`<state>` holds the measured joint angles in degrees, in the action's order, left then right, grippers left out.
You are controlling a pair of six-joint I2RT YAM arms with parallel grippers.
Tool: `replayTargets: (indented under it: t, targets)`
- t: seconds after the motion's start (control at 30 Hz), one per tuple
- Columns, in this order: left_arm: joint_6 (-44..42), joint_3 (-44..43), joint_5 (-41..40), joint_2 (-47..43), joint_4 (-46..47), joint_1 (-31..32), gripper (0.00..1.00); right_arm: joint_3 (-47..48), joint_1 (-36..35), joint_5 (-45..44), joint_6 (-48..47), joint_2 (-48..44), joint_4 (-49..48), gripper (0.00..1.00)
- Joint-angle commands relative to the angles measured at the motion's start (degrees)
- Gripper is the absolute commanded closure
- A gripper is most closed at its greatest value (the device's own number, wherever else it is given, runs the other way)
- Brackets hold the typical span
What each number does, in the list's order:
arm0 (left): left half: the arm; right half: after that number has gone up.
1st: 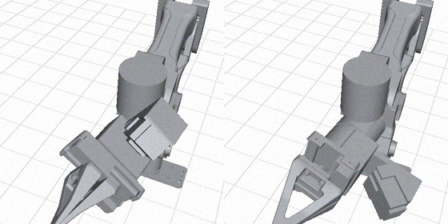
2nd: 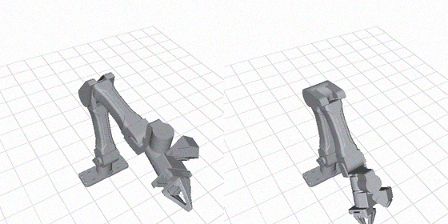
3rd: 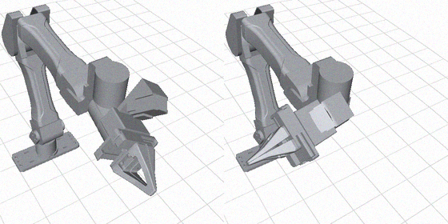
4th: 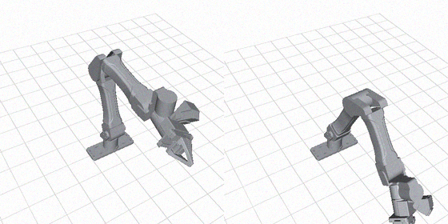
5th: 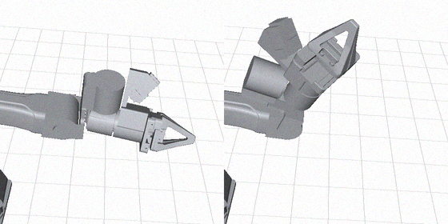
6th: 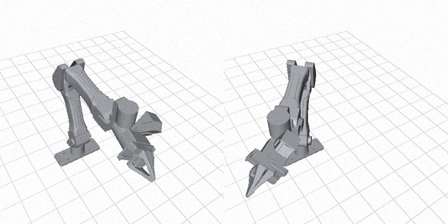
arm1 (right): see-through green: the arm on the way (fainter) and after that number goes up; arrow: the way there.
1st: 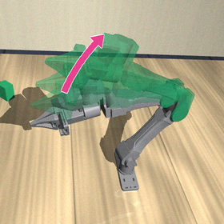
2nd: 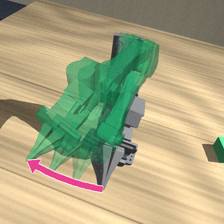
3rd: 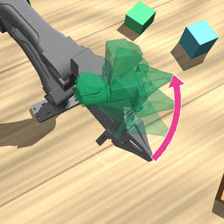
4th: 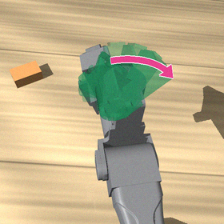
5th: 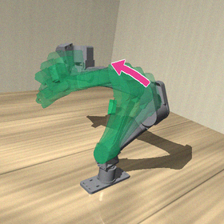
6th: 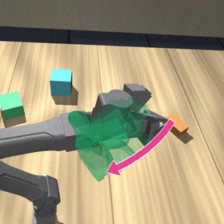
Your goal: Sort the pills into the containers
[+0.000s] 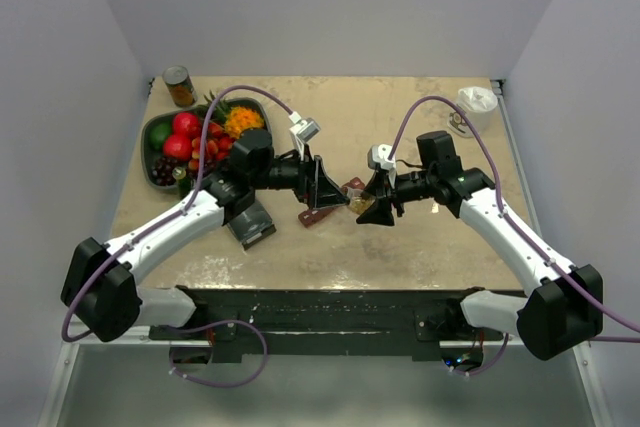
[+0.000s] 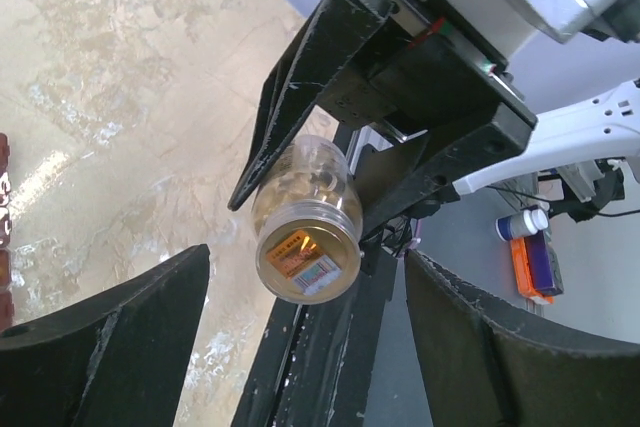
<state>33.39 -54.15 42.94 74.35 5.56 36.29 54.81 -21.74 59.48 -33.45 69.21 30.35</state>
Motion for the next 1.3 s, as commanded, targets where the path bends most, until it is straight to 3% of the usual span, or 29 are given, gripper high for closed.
replayTargets:
  t: [0.0, 0.07, 0.2, 0.47, 0.57, 0.67, 0.8, 0.9, 1.0, 1.07, 1.17, 1.27]
  targets:
    - [-0.95, -3.85, -2.16, 1.06, -2.13, 0.97, 0.18, -0.05, 0.03, 1.07, -0.30, -1.18, -1.87, 0.97]
    - [-1.22, -4.12, -2.16, 1.50, -2.57, 1.06, 0.19, -0.14, 0.03, 1.07, -0.30, -1.18, -1.78, 0.97]
    - [-1.04, -4.65, -1.10, 2.38, -2.22, 1.32, 0.35, -0.14, 0.03, 1.16, -0.30, -1.01, -1.87, 0.97]
    - [-4.47, -6.05, 4.26, 3.70, -5.21, 1.50, 0.46, 0.04, -0.06, 1.25, -0.12, -0.83, -1.87, 0.97]
    - [-7.36, -6.67, 6.45, 4.23, -7.84, 1.50, 0.62, -0.05, -0.06, 1.25, -0.12, -0.92, -1.87, 0.97]
    - [-15.25, -8.33, 8.74, 5.37, -13.02, 1.50, 0.74, -0.05, -0.06, 1.16, -0.12, -0.83, -1.87, 0.97]
    - [-35.86, -9.66, 7.42, 5.37, -22.16, 1.59, 0.77, -0.58, -0.06, 1.25, -0.21, -1.18, -2.05, 0.97]
    - [-48.09, -5.81, 9.18, 1.70, -21.30, 1.76, 0.75, -1.45, -0.15, 2.21, -0.12, -1.27, -2.40, 0.97]
    - [-54.38, -0.80, 8.13, -2.61, -12.96, 1.85, 0.60, -2.07, -0.15, 3.27, -0.03, -1.36, -2.66, 0.97]
    - [-55.79, 0.88, 5.85, -4.03, -7.69, 1.85, 0.44, -2.25, -0.06, 3.53, -0.12, -1.45, -2.66, 0.97]
    - [-55.01, 4.13, 2.24, -6.49, -1.00, 1.76, 0.29, -2.42, -0.06, 3.80, 0.05, -1.45, -2.93, 0.97]
    - [-51.60, 6.77, 1.01, -9.65, 2.69, 1.68, 0.22, -2.77, -0.06, 3.71, 0.14, -1.71, -3.28, 0.97]
